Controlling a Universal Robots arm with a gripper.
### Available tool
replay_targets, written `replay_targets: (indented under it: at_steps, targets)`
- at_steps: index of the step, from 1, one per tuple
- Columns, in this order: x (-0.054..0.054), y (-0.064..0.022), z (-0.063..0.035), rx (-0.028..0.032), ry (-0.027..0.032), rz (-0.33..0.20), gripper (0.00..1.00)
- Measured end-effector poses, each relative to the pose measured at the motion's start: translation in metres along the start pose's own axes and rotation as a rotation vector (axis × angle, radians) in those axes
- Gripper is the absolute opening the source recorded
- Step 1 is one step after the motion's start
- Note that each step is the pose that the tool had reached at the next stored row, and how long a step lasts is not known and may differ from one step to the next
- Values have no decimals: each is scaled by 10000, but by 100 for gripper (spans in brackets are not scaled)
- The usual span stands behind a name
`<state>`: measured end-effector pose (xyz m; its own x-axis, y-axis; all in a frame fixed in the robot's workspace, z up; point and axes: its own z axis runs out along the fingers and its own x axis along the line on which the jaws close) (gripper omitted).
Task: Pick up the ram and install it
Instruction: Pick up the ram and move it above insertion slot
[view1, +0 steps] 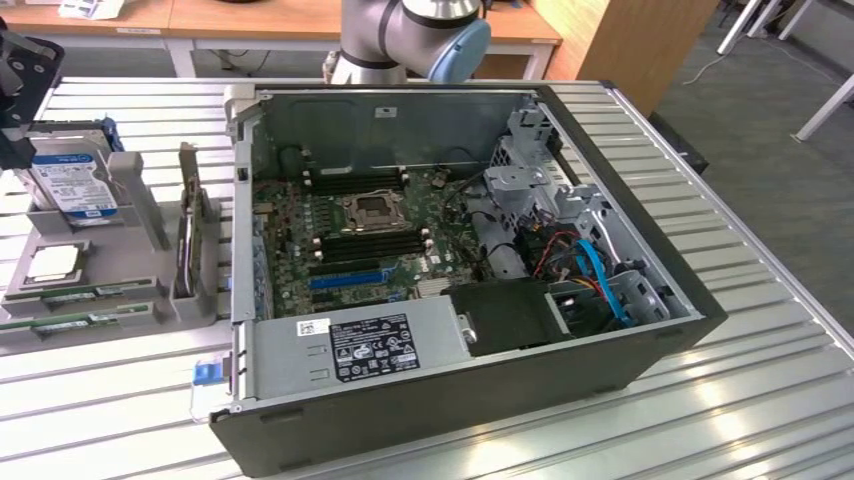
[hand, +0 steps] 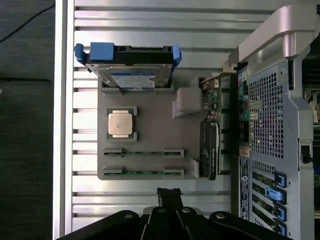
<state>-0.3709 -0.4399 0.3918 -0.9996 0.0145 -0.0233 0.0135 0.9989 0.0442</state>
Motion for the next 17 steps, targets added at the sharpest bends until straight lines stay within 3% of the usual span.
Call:
replay_targets:
  at_steps: [17]
  targets:
    - [0,0,0,-32,124,-2806,10]
